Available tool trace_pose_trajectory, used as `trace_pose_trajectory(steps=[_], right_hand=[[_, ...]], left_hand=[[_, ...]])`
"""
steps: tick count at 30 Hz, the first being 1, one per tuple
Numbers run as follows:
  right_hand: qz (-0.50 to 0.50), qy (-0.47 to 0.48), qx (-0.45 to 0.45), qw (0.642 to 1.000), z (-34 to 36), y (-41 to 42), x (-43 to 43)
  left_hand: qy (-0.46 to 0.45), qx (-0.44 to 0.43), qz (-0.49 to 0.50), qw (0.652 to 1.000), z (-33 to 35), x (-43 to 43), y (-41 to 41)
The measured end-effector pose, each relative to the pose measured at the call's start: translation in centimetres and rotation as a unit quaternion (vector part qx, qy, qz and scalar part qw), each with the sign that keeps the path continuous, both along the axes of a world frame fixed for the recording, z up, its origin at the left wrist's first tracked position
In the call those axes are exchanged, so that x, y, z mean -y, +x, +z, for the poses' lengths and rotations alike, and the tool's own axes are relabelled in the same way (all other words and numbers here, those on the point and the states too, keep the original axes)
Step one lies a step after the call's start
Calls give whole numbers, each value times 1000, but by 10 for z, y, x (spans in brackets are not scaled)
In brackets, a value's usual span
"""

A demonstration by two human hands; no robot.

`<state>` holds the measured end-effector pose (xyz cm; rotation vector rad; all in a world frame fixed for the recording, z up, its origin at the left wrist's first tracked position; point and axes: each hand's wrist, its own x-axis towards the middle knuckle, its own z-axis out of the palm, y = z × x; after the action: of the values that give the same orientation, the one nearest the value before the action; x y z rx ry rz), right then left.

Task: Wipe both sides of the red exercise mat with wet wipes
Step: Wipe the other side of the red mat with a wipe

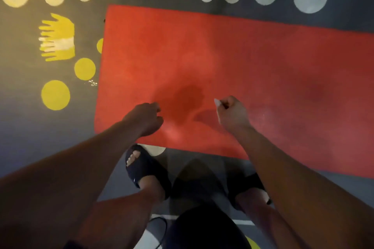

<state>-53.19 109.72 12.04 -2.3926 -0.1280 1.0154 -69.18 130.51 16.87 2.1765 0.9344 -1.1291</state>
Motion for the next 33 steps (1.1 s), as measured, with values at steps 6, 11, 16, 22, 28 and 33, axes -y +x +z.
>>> trace_pose_trajectory(steps=[6, 11, 16, 22, 28, 33], right_hand=[[-30, -37, -31, 998, -85, 14, 13], [-15, -34, 9, 999, -122, 33, 5], [5, 43, 39, 998, -152, 32, -18], [84, 11, 223, 971, -159, 21, -5], [197, 65, 291, 934, -192, 17, 21], [239, 78, 340, 906, -197, 50, 22]], left_hand=[[50, -12, -193, 980, -59, -38, 10], [81, 31, -273, 958, -82, -54, 33], [80, 117, -266, 953, -103, -35, 49], [87, 91, -230, 965, -143, -5, 41], [125, 85, -164, 975, -192, 20, 28], [89, -10, -122, 989, -217, 35, 19]])
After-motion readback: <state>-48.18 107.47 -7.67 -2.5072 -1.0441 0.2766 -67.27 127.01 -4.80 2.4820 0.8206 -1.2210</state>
